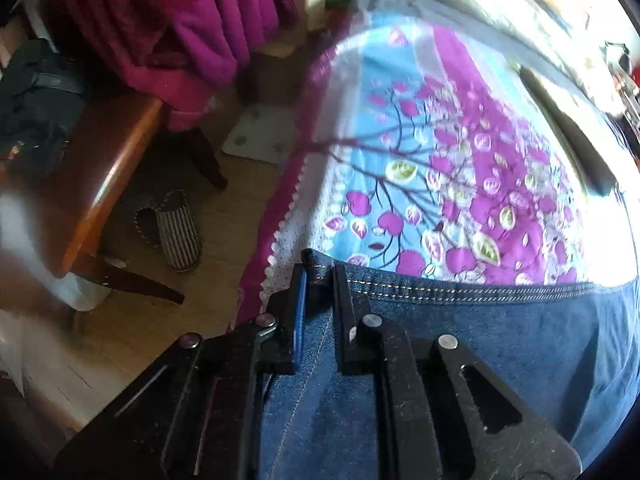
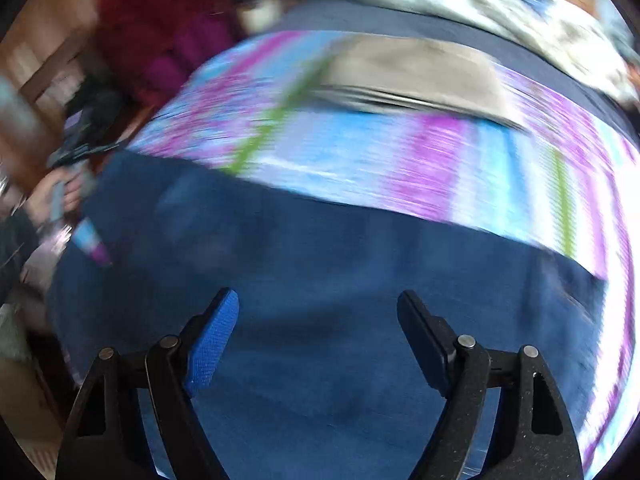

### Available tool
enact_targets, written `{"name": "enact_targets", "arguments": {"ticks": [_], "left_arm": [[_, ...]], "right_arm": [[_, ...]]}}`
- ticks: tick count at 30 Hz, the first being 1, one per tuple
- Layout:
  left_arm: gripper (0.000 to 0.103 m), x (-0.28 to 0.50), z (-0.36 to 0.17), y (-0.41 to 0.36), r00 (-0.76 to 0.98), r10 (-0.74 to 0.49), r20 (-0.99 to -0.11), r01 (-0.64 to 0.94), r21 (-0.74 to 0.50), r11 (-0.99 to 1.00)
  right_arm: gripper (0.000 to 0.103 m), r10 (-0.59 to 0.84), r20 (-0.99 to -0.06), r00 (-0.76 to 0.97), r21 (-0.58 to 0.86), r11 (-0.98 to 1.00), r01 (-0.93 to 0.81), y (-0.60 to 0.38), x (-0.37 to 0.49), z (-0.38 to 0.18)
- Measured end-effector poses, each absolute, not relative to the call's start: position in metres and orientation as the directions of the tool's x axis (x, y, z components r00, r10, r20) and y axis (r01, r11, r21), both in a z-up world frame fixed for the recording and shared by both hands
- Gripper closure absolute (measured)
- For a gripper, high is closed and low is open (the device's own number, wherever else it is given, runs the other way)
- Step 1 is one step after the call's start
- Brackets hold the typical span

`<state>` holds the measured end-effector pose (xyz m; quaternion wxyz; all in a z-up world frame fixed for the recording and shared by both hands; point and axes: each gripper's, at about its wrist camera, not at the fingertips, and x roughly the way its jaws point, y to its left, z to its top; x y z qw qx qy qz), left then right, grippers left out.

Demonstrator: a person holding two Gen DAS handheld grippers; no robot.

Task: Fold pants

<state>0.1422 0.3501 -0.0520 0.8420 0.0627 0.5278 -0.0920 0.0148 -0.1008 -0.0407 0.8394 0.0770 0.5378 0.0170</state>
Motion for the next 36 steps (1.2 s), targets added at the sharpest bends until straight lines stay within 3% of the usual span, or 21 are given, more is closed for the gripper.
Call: {"name": "enact_targets", "arguments": {"ticks": [5,9,16,21,23,24,25,27,36], "left_arm": [[0.091,0.141,-0.046,0.339,0.461,-0.03,-0.887,0.177,0.058,0.982],[0.091,0.138,-0.052,0.337,0.47,0.015,-0.883,0.128,0.085,0.988],[0.091,0.135,-0.062,0.338,0.475,0.059,-0.878,0.053,0.096,0.994],[0.091,0.138,-0.067,0.33,0.474,0.096,-0.875,0.046,0.134,0.99],[0.091,0.138,-0.067,0.329,0.481,0.106,-0.871,0.04,0.143,0.989],[0.091,0.136,-0.067,0.328,0.486,0.112,-0.867,0.035,0.148,0.988],[0.091,0.135,-0.066,0.328,0.492,0.118,-0.863,0.03,0.152,0.988],[0.091,0.133,-0.062,0.327,0.514,0.134,-0.847,0.008,0.161,0.987],[0.091,0.091,0.002,0.337,0.669,0.083,-0.739,-0.06,0.058,0.997]], "right_arm": [[0.02,-0.096,-0.935,0.34,0.019,0.948,0.319,-0.263,-0.034,-0.059],[0.025,-0.186,-0.947,0.261,-0.069,0.913,0.402,-0.364,-0.04,-0.09],[0.028,0.052,-0.955,0.293,0.176,0.892,0.416,-0.453,-0.003,-0.128],[0.033,0.132,-0.956,0.263,0.222,0.911,0.348,-0.455,0.012,-0.155],[0.044,0.151,-0.947,0.283,0.238,0.922,0.304,-0.452,0.011,-0.154],[0.059,0.178,-0.937,0.302,0.269,0.918,0.292,-0.453,0.01,-0.153],[0.068,0.178,-0.932,0.317,0.273,0.919,0.286,-0.453,0.008,-0.151],[0.078,0.185,-0.918,0.35,0.281,0.927,0.249,-0.449,0.009,-0.144],[0.081,0.23,-0.791,0.567,0.391,0.903,0.179,-0.452,-0.038,-0.084]]}}
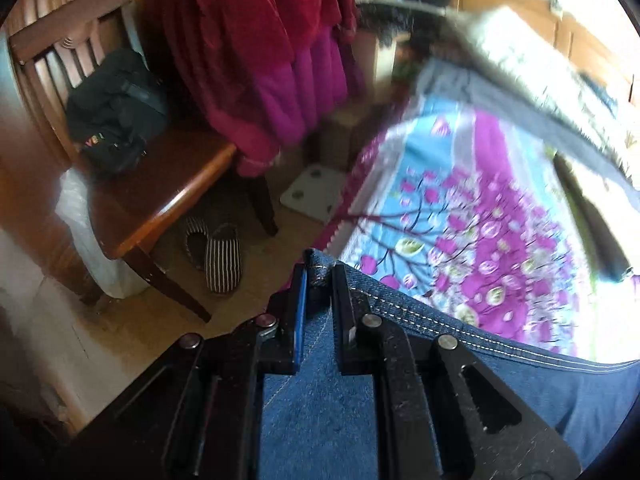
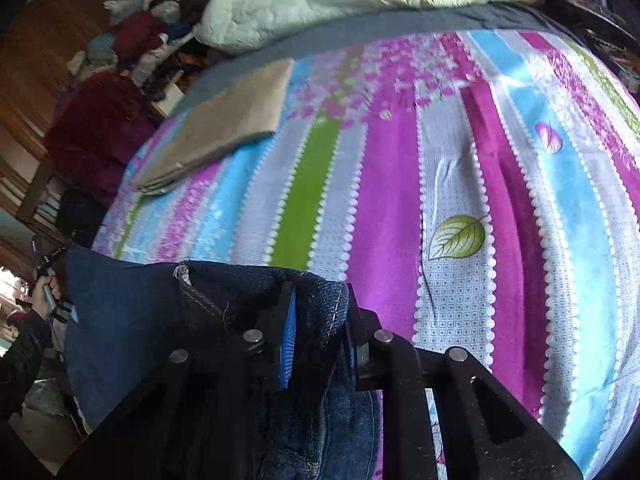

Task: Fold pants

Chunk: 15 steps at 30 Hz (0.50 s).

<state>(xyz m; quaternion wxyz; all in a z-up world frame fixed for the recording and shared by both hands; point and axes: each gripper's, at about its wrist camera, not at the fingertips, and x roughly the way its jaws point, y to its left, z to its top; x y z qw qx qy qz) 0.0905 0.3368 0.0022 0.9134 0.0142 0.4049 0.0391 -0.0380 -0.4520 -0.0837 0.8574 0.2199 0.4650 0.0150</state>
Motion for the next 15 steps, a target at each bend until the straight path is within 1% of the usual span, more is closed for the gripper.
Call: {"name": "enact_targets", "arguments": {"ticks": [6,9,11,15], "left_arm": [[0.091,0.042,0.05,0.347,0.754,0.046,-0.656,-0.099,-0.043,0.994],[0.091,0.009,0.072,0.361,0.785,0.03,-0.619,-0.12,-0.104,0.987],[0.091,-0.023,0.087,0.372,0.808,0.025,-0.589,-0.137,-0.147,0.98],[0.091,-0.086,0.107,0.397,0.835,0.015,-0.551,-0.166,-0.226,0.96]], "right_arm": [[0.081,0.255,-0.721,0.644,0.393,0.916,0.078,-0.436,-0.084,-0.028],[0.081,0.269,-0.689,0.674,0.387,0.921,0.029,-0.425,-0.132,0.002],[0.081,0.28,-0.67,0.688,0.38,0.925,-0.006,-0.412,-0.179,0.02],[0.081,0.303,-0.658,0.69,0.369,0.928,-0.055,-0.376,-0.266,0.04]]}}
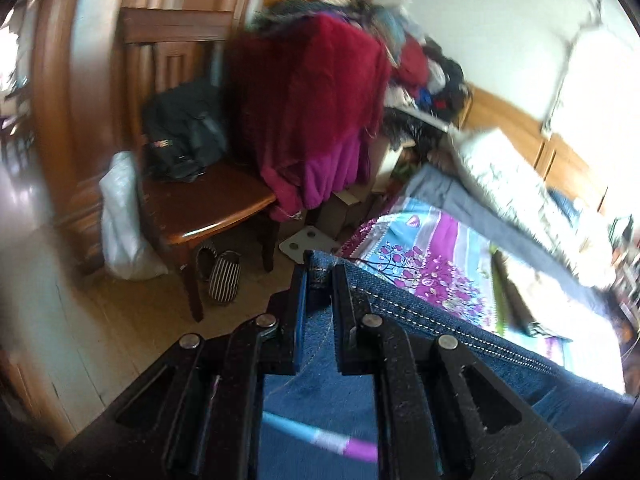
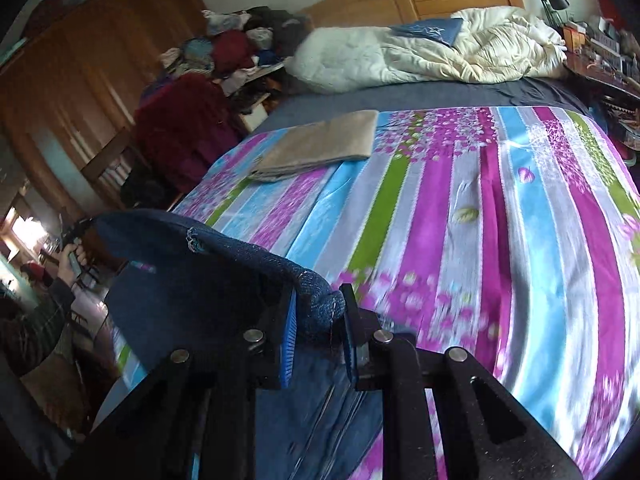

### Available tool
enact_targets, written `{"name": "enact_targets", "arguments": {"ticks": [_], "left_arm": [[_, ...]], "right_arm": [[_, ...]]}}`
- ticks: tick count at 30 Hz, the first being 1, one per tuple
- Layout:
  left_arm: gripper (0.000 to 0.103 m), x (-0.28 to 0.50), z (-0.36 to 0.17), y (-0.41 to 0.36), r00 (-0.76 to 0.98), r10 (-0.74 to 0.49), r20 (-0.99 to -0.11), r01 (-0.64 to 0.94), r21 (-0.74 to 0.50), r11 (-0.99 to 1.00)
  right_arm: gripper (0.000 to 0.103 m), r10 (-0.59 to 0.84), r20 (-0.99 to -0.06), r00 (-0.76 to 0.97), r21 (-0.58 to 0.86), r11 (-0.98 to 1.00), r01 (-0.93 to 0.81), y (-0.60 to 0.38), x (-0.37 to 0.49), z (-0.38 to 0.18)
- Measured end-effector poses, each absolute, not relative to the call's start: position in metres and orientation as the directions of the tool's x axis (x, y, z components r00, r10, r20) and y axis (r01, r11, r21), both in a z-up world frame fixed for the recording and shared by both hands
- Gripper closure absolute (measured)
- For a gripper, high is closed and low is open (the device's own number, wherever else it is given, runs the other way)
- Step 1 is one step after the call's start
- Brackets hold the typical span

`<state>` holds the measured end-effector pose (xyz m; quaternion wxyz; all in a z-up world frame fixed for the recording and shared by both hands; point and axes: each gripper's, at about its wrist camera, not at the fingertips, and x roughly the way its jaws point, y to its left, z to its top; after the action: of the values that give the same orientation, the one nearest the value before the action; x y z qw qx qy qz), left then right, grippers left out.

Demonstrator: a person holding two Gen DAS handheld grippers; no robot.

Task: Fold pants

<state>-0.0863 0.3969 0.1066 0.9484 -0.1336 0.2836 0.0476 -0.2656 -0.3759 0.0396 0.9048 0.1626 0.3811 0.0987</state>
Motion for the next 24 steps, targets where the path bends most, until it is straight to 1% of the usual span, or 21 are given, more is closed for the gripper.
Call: {"name": "enact_targets", "arguments": {"ticks": [2,3,6,7,8,11,12,13,14,17,18,19,20,21,23,24], "left_arm": [[0.091,-0.118,0.106,0.413,0.836,0.016,-0.549,-0.19,-0.26,0.947],[0.091,-0.136,0.102,0.422,0.833,0.016,-0.552,-0.205,-0.281,0.937],[0.091,-0.171,0.079,0.442,0.818,0.002,-0.575,-0.236,-0.332,0.913],[0.09,-0.178,0.067,0.449,0.806,0.0,-0.592,-0.252,-0.344,0.905],[0.09,-0.185,0.052,0.454,0.787,-0.003,-0.617,-0.267,-0.345,0.9],[0.09,-0.19,-0.002,0.46,0.695,0.012,-0.719,-0.33,-0.304,0.894],[0.091,-0.188,-0.017,0.46,0.668,0.018,-0.744,-0.352,-0.295,0.888],[0.091,-0.187,-0.031,0.461,0.641,0.026,-0.767,-0.374,-0.284,0.883],[0.091,-0.19,-0.038,0.46,0.63,0.028,-0.776,-0.385,-0.28,0.879],[0.091,-0.192,-0.045,0.463,0.63,0.019,-0.776,-0.4,-0.303,0.865],[0.091,-0.192,-0.044,0.464,0.635,0.013,-0.772,-0.395,-0.311,0.864],[0.09,-0.194,-0.042,0.465,0.639,0.008,-0.769,-0.39,-0.315,0.865],[0.09,-0.191,-0.039,0.465,0.645,-0.001,-0.765,-0.381,-0.322,0.867],[0.088,-0.194,-0.039,0.47,0.648,-0.005,-0.762,-0.376,-0.325,0.868],[0.087,-0.199,-0.039,0.479,0.655,-0.026,-0.755,-0.362,-0.344,0.866],[0.083,-0.209,-0.04,0.486,0.661,-0.043,-0.749,-0.356,-0.363,0.861]], "right_arm": [[0.081,0.311,-0.659,0.685,0.376,0.925,-0.058,-0.358,-0.314,0.037],[0.081,0.292,-0.665,0.687,0.373,0.927,-0.032,-0.35,-0.332,0.032],[0.08,0.32,-0.702,0.637,0.425,0.905,0.013,-0.33,-0.387,-0.009],[0.08,0.33,-0.717,0.614,0.441,0.897,0.033,-0.327,-0.398,-0.027],[0.08,0.328,-0.756,0.566,0.434,0.899,0.058,-0.319,-0.411,-0.054],[0.079,0.319,-0.833,0.452,0.406,0.908,0.106,-0.3,-0.428,-0.114],[0.079,0.313,-0.842,0.438,0.401,0.908,0.122,-0.298,-0.432,-0.126],[0.078,0.323,-0.825,0.464,0.432,0.89,0.149,-0.301,-0.439,-0.132],[0.078,0.325,-0.814,0.481,0.447,0.879,0.163,-0.303,-0.442,-0.131],[0.076,0.288,-0.834,0.47,0.404,0.9,0.165,-0.296,-0.444,-0.126],[0.072,0.288,-0.843,0.454,0.399,0.901,0.169,-0.295,-0.446,-0.125],[0.072,0.315,-0.859,0.402,0.394,0.91,0.127,-0.294,-0.446,-0.122],[0.072,0.303,-0.872,0.384,0.373,0.92,0.122,-0.292,-0.45,-0.114],[0.072,0.295,-0.881,0.369,0.356,0.928,0.11,-0.289,-0.454,-0.105],[0.072,0.278,-0.897,0.343,0.325,0.941,0.09,-0.284,-0.452,-0.083],[0.071,0.261,-0.908,0.329,0.3,0.951,0.073,-0.277,-0.454,-0.072]]}}
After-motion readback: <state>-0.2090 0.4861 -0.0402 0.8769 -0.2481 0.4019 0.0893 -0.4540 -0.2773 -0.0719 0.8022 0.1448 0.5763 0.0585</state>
